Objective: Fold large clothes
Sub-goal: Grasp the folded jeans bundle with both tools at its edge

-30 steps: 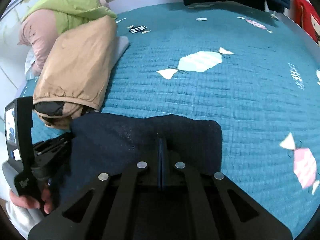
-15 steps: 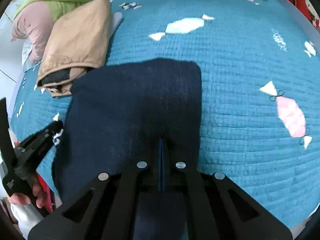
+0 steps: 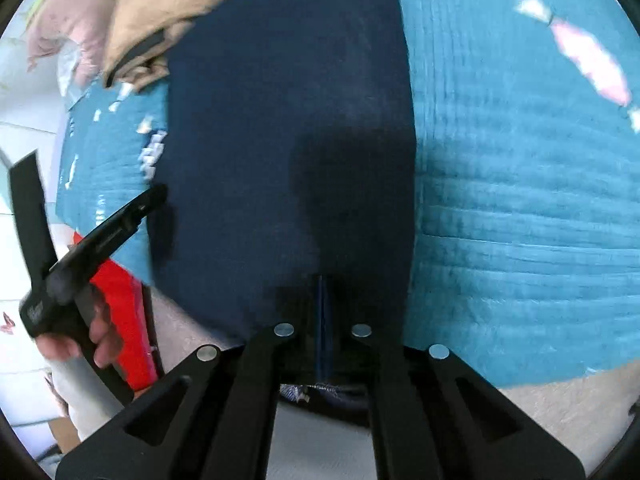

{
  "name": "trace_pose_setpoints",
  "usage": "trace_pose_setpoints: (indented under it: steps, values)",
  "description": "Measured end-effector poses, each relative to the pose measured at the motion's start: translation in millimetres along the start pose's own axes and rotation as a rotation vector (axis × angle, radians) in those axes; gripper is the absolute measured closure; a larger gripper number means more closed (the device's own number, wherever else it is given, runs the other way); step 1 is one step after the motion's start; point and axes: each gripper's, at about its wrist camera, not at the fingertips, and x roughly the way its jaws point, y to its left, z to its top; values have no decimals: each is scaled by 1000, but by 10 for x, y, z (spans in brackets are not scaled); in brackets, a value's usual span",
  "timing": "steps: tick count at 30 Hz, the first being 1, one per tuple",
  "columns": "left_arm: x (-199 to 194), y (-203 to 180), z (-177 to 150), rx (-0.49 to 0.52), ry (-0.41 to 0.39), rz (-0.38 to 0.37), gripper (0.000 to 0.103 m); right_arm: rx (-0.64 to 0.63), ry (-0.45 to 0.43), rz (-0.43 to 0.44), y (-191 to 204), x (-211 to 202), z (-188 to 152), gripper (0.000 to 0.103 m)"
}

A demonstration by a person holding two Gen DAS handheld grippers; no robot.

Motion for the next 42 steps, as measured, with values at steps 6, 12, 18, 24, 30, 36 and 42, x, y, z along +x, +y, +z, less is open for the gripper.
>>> trace_pose_setpoints:
  steps: [6,12,18,24,30,36,42]
  values:
    - [-386,-179,-56,62,11,-11,87,-58,18,4,202,-344,-169,97]
    - [-30,-419,-348,163,67,30,87,-70,92,1,54,57,-95,102]
    - [-335,-550,-315,206,23,75,86,-111,44,32,159,-346,-131,95]
    - [-503,-482,-169,175,-36,48,63,-129,-187,91,93,-910,60,63]
    - [-485,-243,252,108,-78,-28,31,-95,-338,-17,-96,-1074,217,11]
    - [-365,20,513,48,-74,-69,23,-65,-300,24,-145,-788,400,11]
    - [-193,164,650,29,-48,-86,19,-94,-250,-2,-70,-542,549,9]
